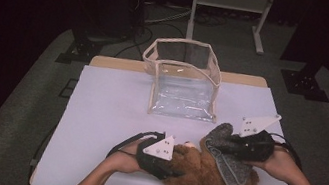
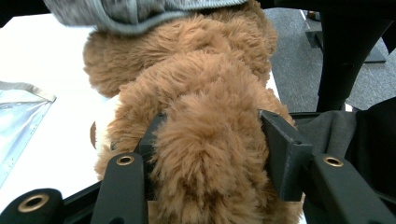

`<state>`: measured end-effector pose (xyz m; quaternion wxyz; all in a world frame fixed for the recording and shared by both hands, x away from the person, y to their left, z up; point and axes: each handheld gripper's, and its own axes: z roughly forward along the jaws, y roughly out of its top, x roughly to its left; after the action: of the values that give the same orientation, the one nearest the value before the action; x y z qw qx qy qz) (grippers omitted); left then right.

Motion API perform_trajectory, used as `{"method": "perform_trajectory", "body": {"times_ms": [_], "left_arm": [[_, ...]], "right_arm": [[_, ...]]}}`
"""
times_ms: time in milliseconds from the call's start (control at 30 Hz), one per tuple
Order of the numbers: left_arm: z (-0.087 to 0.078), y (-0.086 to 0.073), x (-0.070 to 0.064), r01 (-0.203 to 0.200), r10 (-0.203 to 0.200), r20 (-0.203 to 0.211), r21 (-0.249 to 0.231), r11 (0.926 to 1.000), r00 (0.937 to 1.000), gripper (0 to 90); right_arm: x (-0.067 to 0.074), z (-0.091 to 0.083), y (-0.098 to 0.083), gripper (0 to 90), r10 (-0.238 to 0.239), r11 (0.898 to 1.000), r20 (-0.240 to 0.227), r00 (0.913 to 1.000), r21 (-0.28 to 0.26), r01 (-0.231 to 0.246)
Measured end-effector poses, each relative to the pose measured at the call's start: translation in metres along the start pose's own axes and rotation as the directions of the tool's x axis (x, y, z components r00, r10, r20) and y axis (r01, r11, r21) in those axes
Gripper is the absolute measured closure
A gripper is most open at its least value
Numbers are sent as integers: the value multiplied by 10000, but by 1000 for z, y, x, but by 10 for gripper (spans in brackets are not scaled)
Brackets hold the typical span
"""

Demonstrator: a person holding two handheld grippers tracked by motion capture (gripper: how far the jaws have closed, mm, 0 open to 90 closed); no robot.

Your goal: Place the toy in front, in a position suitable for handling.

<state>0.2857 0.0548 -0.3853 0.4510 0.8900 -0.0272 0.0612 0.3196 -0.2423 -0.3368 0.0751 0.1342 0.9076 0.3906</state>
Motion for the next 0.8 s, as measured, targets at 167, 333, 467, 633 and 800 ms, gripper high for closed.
{"method": "perform_trajectory", "body": {"times_ms": [167, 333, 467, 633, 800], "left_arm": [[3, 3, -1, -103, 103, 26, 2, 9999, 9999, 490], [2, 2, -3, -155, 154, 98, 54, 9999, 9998, 489], [0, 0, -5, -184, 184, 182, 34, 9998, 9997, 488], [1, 2, -4, -223, 221, 183, 102, 9997, 9996, 487], [1, 3, -4, -289, 286, 210, 152, 9995, 9994, 487]], "right_arm": [[4, 11, 21, 749, -427, 9985, -291, 9987, -367, 416], [4, 28, 28, 749, -498, 9987, -595, 9970, -123, 491], [0, 26, 13, 750, -134, 9998, -564, 9983, 112, 140], [-3, 2, 8, 749, 78, 9992, -380, 9992, -394, -93], [0, 13, 29, 748, -417, 9986, -538, 9977, -350, 398]]}}
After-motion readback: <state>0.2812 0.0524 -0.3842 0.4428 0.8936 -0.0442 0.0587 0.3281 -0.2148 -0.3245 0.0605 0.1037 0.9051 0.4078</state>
